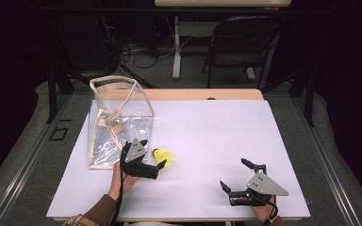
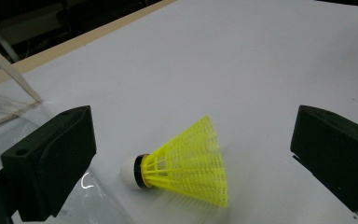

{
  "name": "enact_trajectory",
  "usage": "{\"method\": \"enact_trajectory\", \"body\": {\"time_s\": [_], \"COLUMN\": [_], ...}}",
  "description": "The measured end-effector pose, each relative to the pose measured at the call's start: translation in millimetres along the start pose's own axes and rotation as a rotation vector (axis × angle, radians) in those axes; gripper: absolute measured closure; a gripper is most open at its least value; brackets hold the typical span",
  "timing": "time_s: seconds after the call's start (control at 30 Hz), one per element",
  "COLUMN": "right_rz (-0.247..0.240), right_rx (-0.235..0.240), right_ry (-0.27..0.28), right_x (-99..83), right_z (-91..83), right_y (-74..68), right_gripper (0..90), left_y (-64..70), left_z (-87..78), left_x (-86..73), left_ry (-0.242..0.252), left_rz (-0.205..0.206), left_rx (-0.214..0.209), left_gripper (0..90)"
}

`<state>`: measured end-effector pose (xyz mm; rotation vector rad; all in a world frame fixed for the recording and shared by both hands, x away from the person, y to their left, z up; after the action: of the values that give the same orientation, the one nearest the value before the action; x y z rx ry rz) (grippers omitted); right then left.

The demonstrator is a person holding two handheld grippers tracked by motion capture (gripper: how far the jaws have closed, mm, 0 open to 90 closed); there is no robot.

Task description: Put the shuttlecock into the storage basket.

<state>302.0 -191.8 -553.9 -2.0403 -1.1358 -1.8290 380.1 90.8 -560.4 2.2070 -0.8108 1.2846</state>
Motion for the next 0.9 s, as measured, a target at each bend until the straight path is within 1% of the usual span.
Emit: {"method": "enact_trajectory", "body": {"time_s": [0.2,0.27,0.47,0.5,0.7,0.77,0.8,0.9], "right_rz": [0.000,-0.002,0.000,0.000,0.001,0.000,0.001,0.001], "right_rx": [0.000,0.000,0.000,0.001,0.002,0.001,0.001,0.003], "right_ry": [-0.001,-0.001,-0.001,-0.002,-0.002,-0.003,-0.003,-0.004], "right_x": [0.1,0.1,0.0,-0.1,-0.1,-0.1,0.0,-0.2], "right_z": [-0.5,-0.4,-0.1,-0.2,-0.6,-0.5,-0.4,-0.3], "right_y": [-0.1,0.0,0.1,0.0,0.3,0.2,0.0,0.0], "right_gripper": [0.1,0.1,0.1,0.2,0.2,0.1,0.2,0.2], "left_y": [-0.1,0.1,-1.4,-1.2,-0.7,-0.7,-0.7,-3.0], "left_z": [4.8,8.6,15.6,17.0,22.3,23.4,23.4,25.7], "left_x": [0.3,-0.5,-1.5,-1.8,-3.7,-4.3,-4.3,-6.9], "left_ry": [-0.020,-0.040,-0.072,-0.074,-0.103,-0.111,-0.111,-0.131], "left_rz": [0.007,0.004,0.003,0.001,0.033,0.040,0.040,0.040], "left_rx": [0.001,0.002,0.006,0.008,0.014,0.018,0.018,0.025], "left_gripper": [0.2,0.3,2.2,3.1,8.6,12.3,14.9,18.3]}}
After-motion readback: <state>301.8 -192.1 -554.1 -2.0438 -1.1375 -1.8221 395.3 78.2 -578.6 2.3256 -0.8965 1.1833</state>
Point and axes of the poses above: each handheld gripper's, and its own axes: z roughly forward along the jaws, x roughly out of its top, y roughly to its right, the point moved 8 cm from there along z, roughly forward along the jaws, and after that the axes turned 10 degrees about -z, right-handed, at the moved point
